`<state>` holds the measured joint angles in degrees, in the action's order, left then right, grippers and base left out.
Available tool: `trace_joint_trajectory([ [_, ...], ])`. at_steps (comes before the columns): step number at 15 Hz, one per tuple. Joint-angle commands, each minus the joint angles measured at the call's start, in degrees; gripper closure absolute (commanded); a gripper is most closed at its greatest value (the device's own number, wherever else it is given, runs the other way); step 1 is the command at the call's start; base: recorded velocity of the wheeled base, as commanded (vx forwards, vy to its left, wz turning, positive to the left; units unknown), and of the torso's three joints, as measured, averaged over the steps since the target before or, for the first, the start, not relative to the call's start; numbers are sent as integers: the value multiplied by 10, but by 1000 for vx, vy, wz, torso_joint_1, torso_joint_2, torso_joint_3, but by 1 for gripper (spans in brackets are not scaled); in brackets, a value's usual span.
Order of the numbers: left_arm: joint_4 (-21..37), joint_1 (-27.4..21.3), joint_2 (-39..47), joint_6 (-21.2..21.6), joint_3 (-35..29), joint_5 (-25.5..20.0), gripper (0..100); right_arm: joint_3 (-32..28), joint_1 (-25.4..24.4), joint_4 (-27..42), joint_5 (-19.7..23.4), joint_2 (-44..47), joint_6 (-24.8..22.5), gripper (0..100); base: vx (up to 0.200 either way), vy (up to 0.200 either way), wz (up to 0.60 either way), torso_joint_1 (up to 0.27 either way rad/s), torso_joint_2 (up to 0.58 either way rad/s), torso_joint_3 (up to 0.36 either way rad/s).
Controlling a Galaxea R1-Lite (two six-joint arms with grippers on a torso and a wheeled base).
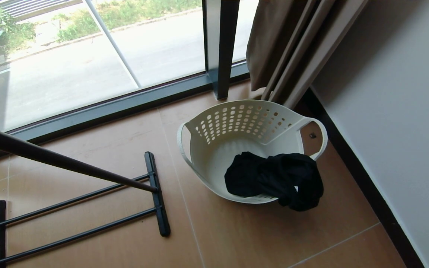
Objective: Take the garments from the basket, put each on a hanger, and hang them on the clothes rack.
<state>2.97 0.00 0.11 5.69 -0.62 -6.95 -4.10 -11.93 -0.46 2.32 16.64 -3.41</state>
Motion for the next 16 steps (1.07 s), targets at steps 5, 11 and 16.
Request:
trace_joint_trajectory([
  [5, 0, 0, 0, 0, 0, 0, 0, -87, -49, -31, 1, 272, -47, 0, 0, 0, 0, 0, 0, 0],
  [11, 0, 0, 0, 0, 0, 0, 0, -148, -48, -170, 0, 465, -185, 0, 0, 0, 0, 0, 0, 0],
  [16, 0, 0, 0, 0, 0, 0, 0, -274, -53, -171, -19, 581, -360, 0, 0, 0, 0, 0, 0, 0],
])
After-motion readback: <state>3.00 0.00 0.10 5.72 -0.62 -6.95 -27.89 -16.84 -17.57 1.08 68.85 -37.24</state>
